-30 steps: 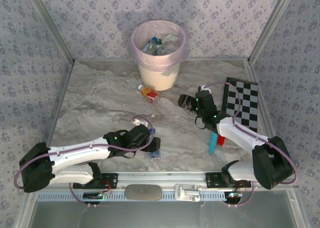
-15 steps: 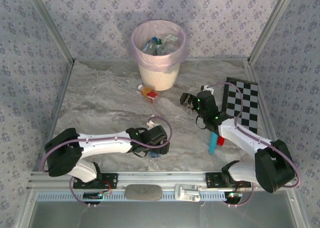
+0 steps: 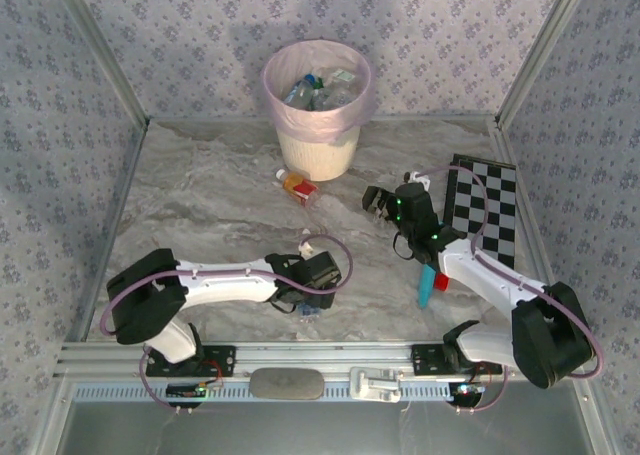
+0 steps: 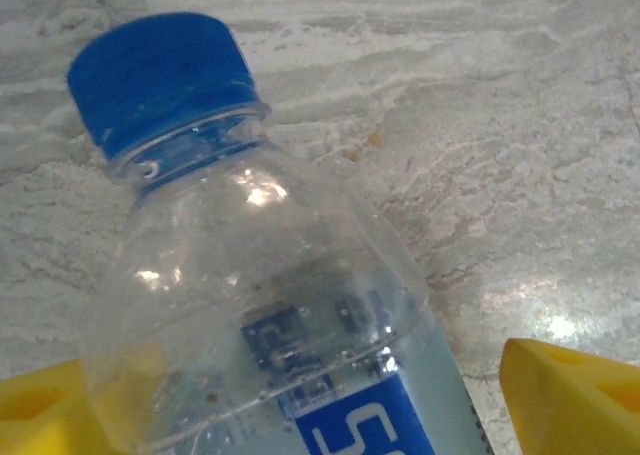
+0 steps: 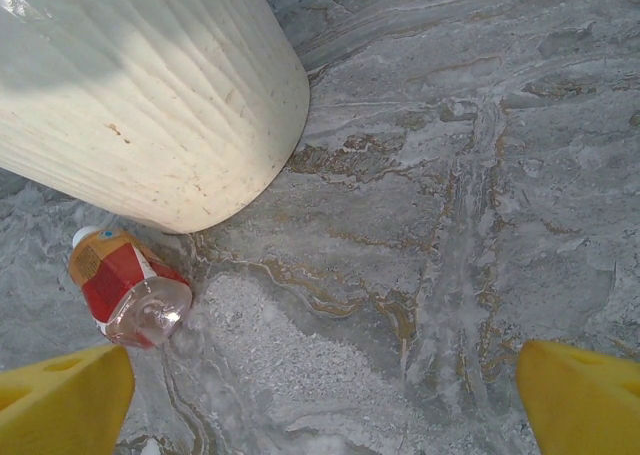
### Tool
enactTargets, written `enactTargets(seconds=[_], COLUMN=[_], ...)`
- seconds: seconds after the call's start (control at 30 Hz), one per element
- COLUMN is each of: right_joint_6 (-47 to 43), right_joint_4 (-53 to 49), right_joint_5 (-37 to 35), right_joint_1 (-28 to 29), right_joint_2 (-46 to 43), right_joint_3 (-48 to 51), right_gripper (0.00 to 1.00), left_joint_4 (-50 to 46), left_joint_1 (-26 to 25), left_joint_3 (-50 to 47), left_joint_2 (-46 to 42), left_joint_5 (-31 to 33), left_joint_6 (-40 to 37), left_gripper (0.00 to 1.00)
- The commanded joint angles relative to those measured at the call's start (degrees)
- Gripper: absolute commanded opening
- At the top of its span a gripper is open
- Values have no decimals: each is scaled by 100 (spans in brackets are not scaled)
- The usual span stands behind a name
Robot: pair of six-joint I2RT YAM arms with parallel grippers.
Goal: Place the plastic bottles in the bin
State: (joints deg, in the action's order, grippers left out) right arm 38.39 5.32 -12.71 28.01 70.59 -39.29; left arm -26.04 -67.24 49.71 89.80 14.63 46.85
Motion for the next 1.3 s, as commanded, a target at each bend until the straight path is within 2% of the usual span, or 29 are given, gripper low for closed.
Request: enactTargets(seconds=[0.0, 0.3, 0.63, 0.83, 0.97, 1.07, 1.27], right_joint_6=[46, 55, 98, 121, 107, 109, 159], right_joint_4=[-137, -151, -79, -45, -40, -10, 28], right_joint_5=[-153, -184, -91, -74, -56, -25, 91], right_joint_1=[-41, -59, -59, -59, -59, -59, -38], right_joint_2=[-146, -257, -170, -123, -81, -56, -14], right_joint_3=[24, 80, 89, 57, 9, -21, -26], right_gripper=[100, 100, 100, 100, 100, 100, 100], left_joint_4=[-199, -65, 30, -21, 93, 582, 1691], left_joint_1=[-8, 111, 150, 252, 509, 851, 1749], left_joint_3=[113, -41, -230, -314, -417, -624, -619], left_joint_2=[44, -114, -507, -947, -1566, -2124, -2914], left_joint_5=[198, 223, 516, 1006, 1529, 1813, 2012], left_joint_6=[-62, -42, 65, 146, 166, 7, -984], left_gripper=[80, 59, 51, 46, 45, 44, 43])
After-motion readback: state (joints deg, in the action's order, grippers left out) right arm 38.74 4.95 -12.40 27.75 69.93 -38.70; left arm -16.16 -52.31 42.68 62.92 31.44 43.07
